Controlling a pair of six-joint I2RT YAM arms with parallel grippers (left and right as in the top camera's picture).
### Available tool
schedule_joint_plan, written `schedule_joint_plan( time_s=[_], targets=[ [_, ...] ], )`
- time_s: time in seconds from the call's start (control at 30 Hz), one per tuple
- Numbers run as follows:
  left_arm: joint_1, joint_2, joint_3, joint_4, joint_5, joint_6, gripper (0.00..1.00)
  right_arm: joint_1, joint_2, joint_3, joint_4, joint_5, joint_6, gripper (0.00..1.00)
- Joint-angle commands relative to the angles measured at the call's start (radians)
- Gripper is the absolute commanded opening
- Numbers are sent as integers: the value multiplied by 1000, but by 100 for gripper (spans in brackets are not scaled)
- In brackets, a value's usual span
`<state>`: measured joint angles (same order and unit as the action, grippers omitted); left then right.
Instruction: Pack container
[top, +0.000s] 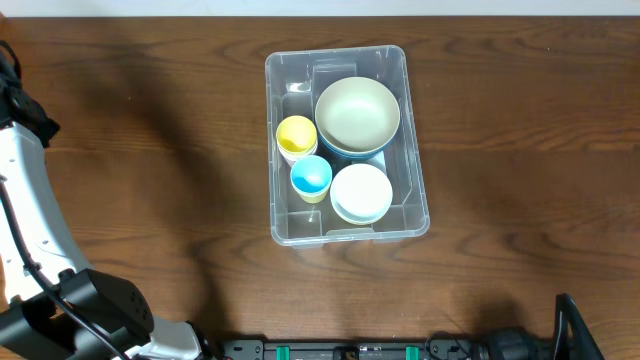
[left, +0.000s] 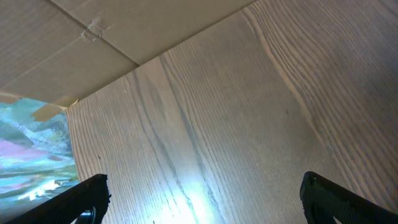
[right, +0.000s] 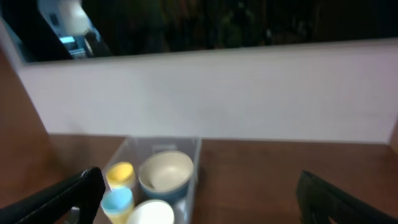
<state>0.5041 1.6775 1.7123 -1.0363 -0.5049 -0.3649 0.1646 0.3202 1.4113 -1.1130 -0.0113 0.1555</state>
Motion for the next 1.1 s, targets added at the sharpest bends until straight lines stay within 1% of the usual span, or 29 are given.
schedule_joint_plan(
  time_s=[0.0,0.1,0.3,0.5,0.7,0.93,1.07],
  targets=[
    [3,7,3,-2,-19,5,98,-14,8,-4,-31,62,-14,99],
    [3,7,3,-2,-19,5,98,-14,8,-4,-47,94,-14,99],
    [3,7,3,-2,-19,5,98,-14,-6,14,-103,72,-15,99],
    [3,7,3,-2,-19,5,98,-14,-153,16,-58,75,-40,99],
    [3,7,3,-2,-19,5,98,-14,-266,16,-68,75,-53,99],
    [3,7,3,-2,-19,5,98,-14,-308,17,-138,70,-69,99],
    [3,7,3,-2,-19,5,98,-14,-308,17,-155,6,-111,99]
  ],
)
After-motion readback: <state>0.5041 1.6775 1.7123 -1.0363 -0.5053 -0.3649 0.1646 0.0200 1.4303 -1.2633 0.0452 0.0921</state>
